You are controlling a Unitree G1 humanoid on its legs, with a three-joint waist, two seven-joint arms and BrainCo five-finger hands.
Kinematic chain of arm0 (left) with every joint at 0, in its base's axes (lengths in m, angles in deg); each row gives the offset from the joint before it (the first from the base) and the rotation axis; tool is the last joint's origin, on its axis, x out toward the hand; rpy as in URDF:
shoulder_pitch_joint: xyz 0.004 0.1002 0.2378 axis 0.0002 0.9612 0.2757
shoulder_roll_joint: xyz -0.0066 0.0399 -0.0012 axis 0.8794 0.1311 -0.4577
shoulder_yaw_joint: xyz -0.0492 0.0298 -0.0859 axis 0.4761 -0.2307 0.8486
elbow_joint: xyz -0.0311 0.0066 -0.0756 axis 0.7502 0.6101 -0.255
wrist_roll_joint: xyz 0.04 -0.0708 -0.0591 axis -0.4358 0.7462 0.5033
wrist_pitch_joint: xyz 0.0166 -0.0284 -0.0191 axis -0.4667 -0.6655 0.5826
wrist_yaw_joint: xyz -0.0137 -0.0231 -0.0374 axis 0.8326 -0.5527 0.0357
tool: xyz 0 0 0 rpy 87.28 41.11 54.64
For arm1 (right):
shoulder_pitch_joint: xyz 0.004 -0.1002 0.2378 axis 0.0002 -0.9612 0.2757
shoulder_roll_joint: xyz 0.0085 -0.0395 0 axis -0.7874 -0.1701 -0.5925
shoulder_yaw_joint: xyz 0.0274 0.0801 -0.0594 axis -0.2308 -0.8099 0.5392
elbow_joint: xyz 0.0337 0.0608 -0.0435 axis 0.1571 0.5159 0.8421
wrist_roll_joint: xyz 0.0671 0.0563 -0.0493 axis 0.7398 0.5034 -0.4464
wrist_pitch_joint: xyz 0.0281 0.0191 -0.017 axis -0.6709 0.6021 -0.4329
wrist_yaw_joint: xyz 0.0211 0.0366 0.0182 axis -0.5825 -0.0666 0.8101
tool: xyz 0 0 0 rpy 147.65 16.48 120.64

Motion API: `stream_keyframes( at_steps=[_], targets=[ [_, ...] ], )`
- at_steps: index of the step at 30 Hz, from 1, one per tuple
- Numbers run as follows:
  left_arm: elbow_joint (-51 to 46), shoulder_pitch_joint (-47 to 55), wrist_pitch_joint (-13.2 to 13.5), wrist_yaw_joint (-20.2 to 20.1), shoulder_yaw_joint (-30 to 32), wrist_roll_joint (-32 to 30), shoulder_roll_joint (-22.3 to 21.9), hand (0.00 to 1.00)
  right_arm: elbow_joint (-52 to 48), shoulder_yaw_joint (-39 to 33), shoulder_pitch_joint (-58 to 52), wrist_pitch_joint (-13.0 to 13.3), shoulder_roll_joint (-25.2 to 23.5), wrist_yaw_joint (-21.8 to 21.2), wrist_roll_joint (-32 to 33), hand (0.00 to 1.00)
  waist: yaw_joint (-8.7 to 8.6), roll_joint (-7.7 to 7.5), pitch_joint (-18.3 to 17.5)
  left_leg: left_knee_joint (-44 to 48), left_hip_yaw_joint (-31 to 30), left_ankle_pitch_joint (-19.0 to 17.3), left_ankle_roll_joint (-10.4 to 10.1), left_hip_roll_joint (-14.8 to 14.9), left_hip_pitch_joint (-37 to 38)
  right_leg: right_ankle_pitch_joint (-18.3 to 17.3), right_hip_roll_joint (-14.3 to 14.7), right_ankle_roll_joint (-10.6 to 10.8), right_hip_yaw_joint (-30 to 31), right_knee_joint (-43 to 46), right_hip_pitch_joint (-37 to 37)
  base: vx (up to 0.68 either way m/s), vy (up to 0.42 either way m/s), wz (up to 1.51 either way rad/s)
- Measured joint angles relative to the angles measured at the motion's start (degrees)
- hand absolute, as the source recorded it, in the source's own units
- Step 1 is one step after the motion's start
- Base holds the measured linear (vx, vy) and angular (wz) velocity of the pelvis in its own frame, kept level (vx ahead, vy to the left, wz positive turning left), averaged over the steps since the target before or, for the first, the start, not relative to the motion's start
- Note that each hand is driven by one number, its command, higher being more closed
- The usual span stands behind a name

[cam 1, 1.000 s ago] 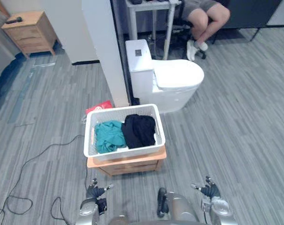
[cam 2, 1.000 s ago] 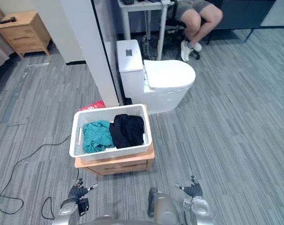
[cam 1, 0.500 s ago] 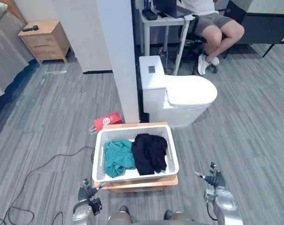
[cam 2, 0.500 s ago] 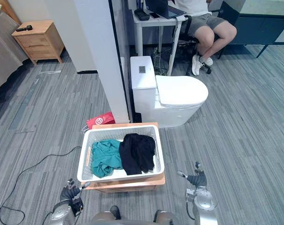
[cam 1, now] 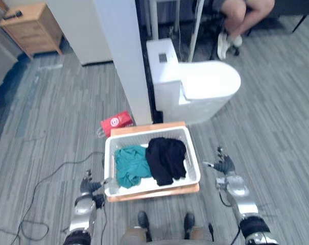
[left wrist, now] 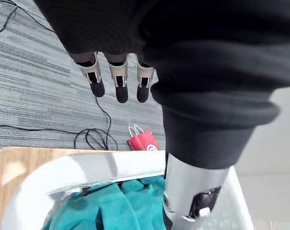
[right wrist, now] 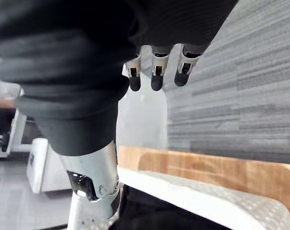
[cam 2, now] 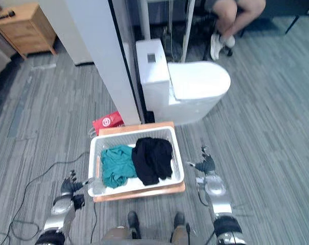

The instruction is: Pick up the laundry basket with both hands and put the clothes into the washing machine.

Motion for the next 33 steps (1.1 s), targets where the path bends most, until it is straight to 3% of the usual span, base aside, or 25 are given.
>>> stream_keyframes(
  at_steps=[2, 3, 4, 5, 13, 19, 25, 30, 33],
  targets=[
    [1.7, -3.0, -0.1, 0.1, -1.2, -0.1, 0.8, 0.00, 4.9, 1.3, 5.4, -0.3, 0.5, 0.2, -0.1, 0.00, 0.15, -0.11, 2.3, 1.2, 0.1, 0.1, 0.2, 0.0, -1.6, 0.1, -0.2, 0.1, 0.5, 1.6, -1.9, -0.17, 0.008, -0.04],
    [2.2, -4.0, -0.1, 0.2, -1.5, -0.1, 1.0, 1.00, 6.2, 1.6, 7.1, -0.4, 0.8, 0.2, -0.1, 0.00, 0.17, -0.13, 2.9, 1.6, 0.1, 0.1, 0.2, 0.1, -2.2, 0.2, -0.2, 0.2, 0.7, 1.9, -2.6, -0.15, 0.014, -0.08],
    [3.0, -5.9, -0.2, 0.4, -2.5, -0.1, 1.4, 1.00, 8.4, 2.0, 10.1, -0.6, 1.3, 0.2, -0.2, 0.00, 0.34, -0.17, 4.2, 2.1, 0.3, 0.2, 0.3, 0.2, -3.1, 0.5, -0.2, 0.2, 1.0, 2.4, -3.7, -0.10, 0.014, -0.06],
    [3.8, -7.8, -0.3, 0.9, -3.1, -0.1, 1.5, 1.00, 10.2, 2.0, 12.7, -0.7, 1.5, 0.2, -0.2, 1.00, 0.32, -0.17, 5.1, 2.3, 0.3, 0.5, 0.7, 0.2, -3.9, 1.0, -0.2, 0.0, 1.1, 2.5, -4.4, -0.11, 0.021, -0.06],
    [5.4, -14.4, -0.5, 2.3, -5.6, -0.2, 1.6, 1.00, 12.5, 2.1, 19.0, -1.4, 1.9, 0.1, -0.6, 1.00, 0.20, -0.22, 7.0, 3.8, -0.3, 0.6, 0.9, 0.5, -6.8, 1.9, -0.2, 0.2, 0.9, 2.6, -6.3, -0.05, 0.012, 0.02],
    [0.2, -11.6, -0.4, 2.8, -6.9, 0.0, 2.2, 1.00, 4.6, 1.2, 13.6, -1.8, 1.9, 1.0, 0.4, 1.00, 0.30, -0.26, 7.0, 3.6, -0.3, 0.7, 0.9, 0.3, -7.1, 1.9, -0.2, 0.2, 0.9, 2.0, -6.5, 0.04, 0.002, 0.00],
    [-19.2, 2.4, -1.5, 3.6, -8.0, -1.6, -0.9, 1.00, -15.1, -3.3, -5.8, -1.9, 1.3, 2.5, 0.0, 1.00, -0.45, -0.36, 6.9, 0.9, -0.7, 0.5, 0.9, -0.2, -2.3, 2.0, -0.1, 0.3, 1.3, -1.1, -1.7, 0.12, 0.008, -0.04],
    [-30.8, 13.0, -2.0, 2.2, -8.5, -4.9, -2.8, 1.00, -30.3, -6.5, -18.7, -1.7, -1.3, 2.3, -3.2, 1.00, -2.84, -1.41, 5.4, -0.1, 0.7, -1.0, 0.2, 0.0, 3.1, 1.8, 0.5, 0.6, 3.0, -2.9, 3.1, 0.06, 0.014, -0.20],
    [-34.2, 17.6, -2.3, 0.6, -9.7, -6.6, -3.2, 1.00, -36.6, -8.4, -26.9, -1.6, -3.0, 0.9, -5.2, 1.00, -3.23, -1.98, 1.2, -0.1, 2.7, -2.4, -0.2, 0.3, 5.5, 1.5, 0.9, 0.9, 4.9, -3.5, 4.6, 0.06, 0.012, -0.35]
  ],
)
